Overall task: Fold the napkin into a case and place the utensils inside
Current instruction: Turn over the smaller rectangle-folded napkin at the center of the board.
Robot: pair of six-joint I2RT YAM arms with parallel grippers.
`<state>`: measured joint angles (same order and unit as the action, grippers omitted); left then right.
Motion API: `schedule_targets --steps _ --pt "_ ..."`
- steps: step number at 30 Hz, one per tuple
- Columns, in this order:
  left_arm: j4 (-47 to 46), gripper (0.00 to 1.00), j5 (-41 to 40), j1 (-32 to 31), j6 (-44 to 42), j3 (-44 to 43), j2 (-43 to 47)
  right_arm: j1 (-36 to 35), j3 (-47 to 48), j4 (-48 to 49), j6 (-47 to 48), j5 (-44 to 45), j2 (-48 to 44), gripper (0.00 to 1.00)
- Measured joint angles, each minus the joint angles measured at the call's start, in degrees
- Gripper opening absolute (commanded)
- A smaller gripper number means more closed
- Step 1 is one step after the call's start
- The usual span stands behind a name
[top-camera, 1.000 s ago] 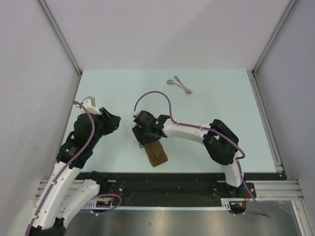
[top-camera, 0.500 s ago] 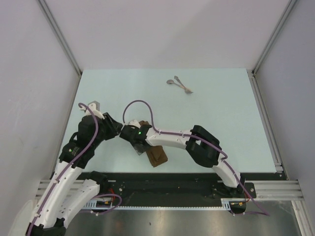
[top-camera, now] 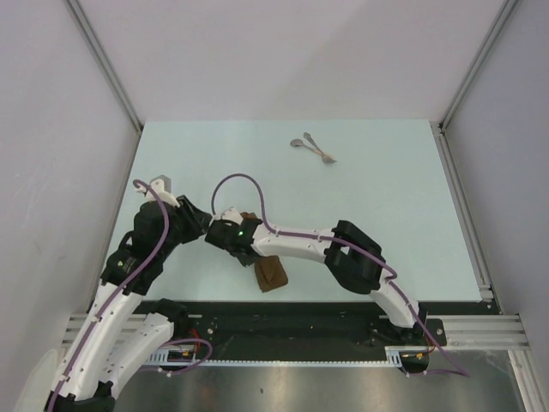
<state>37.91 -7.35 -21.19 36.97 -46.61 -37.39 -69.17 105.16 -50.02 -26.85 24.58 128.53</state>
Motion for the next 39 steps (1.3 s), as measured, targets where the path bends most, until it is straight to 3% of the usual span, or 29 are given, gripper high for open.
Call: schedule_targets --steps 7,11,19,30,35,37,39 --pt "0.2 0.42 0.0 0.0 0.0 -1.2 -1.0 6.9 -14.1 13.9 -2.6 -20.5 -16.2 0.00" --pt "0.2 0.41 0.2 0.0 0.0 -1.2 -2.5 14.0 -24.5 28.9 -7.9 -35.6 -22.1 0.00" --pt "-2.1 0.41 3.2 0.0 0.0 -0.7 -5.1 20.6 -41.2 55.2 -18.9 -55.6 -17.9 0.00" --pt "-10.3 0.40 11.8 0.0 -0.1 4.1 -11.3 29.1 -56.0 77.4 -26.0 -67.3 -17.7 0.06" --pt "-15.6 0.39 15.8 -0.3 0.1 4.6 -16.9 33.4 -60.5 81.0 -26.1 -69.5 -17.8 0.26" --pt "-18.1 0.37 17.3 -0.9 0.5 4.6 -20.2 35.1 -61.0 79.6 -24.5 -70.5 -18.2 0.33" --pt "-20.5 0.34 18.6 -1.7 0.7 4.6 -23.5 36.8 -60.9 75.0 -20.7 -69.8 -20.0 0.47"
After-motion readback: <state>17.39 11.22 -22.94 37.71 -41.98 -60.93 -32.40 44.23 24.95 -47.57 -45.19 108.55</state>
